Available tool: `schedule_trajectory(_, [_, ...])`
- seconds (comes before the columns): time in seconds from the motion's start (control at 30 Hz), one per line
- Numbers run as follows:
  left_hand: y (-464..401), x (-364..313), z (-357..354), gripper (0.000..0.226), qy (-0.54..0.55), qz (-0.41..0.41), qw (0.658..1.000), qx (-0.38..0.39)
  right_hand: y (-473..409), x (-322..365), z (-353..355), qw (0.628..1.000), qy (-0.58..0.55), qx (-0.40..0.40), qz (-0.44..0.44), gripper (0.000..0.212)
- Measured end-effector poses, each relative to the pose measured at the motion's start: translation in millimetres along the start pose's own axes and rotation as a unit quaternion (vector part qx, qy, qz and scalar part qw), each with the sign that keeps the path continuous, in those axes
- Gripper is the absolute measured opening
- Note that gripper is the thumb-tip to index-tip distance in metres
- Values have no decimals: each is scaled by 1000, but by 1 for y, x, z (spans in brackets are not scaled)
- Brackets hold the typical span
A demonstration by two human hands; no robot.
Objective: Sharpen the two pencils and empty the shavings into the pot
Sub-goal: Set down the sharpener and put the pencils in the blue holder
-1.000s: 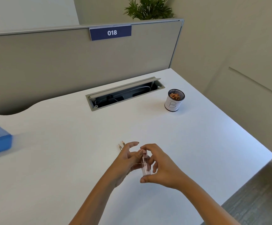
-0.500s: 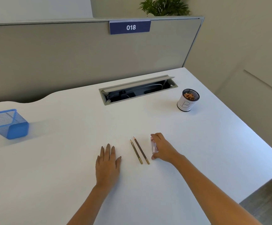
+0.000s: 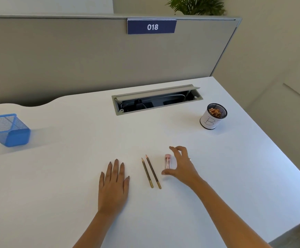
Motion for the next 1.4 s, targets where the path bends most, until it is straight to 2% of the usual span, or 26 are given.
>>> schedule_trajectory(0.07, [0,0,-1,58,7,4,1000,-5,8,12,7,995,-29,-97,7,57])
schedule_trajectory(0.1, [0,1,-1,58,8,6,1000,-6,12,20,4,993,-33,-111,9,40])
schedule_trajectory(0.17, [0,2,-2,59,7,9,1000,-5,14,36,-15,998,-15,-65,2,23])
schedule_trajectory(0.23, [0,2,-3,59,5,8,1000,-2,10,45,-38,1000,17,-8,-24,27])
schedule_trajectory(0.3, [0,2,-4,59,7,4,1000,-1,4,51,-52,997,46,8,-56,32])
schedule_trajectory(0.53, [0,4,-6,58,7,-13,1000,1,-5,51,-69,987,69,1,-145,16])
schedule_trajectory(0.73, [1,10,-5,60,13,-65,997,30,-5,51,-70,980,58,-4,-189,14])
schedule_trajectory(0.8, [0,22,4,61,30,-79,996,6,-6,53,-70,977,75,-5,-199,14])
schedule_trajectory(0.87, [-13,50,31,60,56,-47,996,-58,-7,53,-70,974,93,-5,-208,16])
schedule_trajectory(0.93, [-37,103,70,61,76,26,988,-133,-9,56,-73,970,97,-13,-223,18])
schedule_trajectory(1.03, [-76,193,142,67,92,140,958,-233,-10,60,-72,966,103,-25,-234,16])
schedule_trajectory(1.1, [-94,250,183,76,119,208,935,-261,-11,67,-70,967,74,-49,-240,13])
schedule_trajectory(1.17, [-112,301,210,90,127,241,936,-221,-15,86,-71,968,4,-89,-234,10])
schedule_trajectory(1.27, [-137,350,215,111,117,256,956,-81,-30,138,-66,970,-88,-124,-190,7])
schedule_trajectory(1.33, [-149,366,212,122,102,217,971,3,-53,186,-70,967,-168,-129,-140,10])
schedule_trajectory(1.4, [-159,371,211,127,123,154,978,64,-79,239,-81,948,-284,-118,-81,21])
Point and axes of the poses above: each hand's wrist, its own y-axis away from the middle knuckle, its own z-axis out of the back of the hand, x = y × z, the point moved 6 cm from there along -y, towards the middle knuckle, and after that the axes turned 2 degrees about -x, right-handed, at the moved point
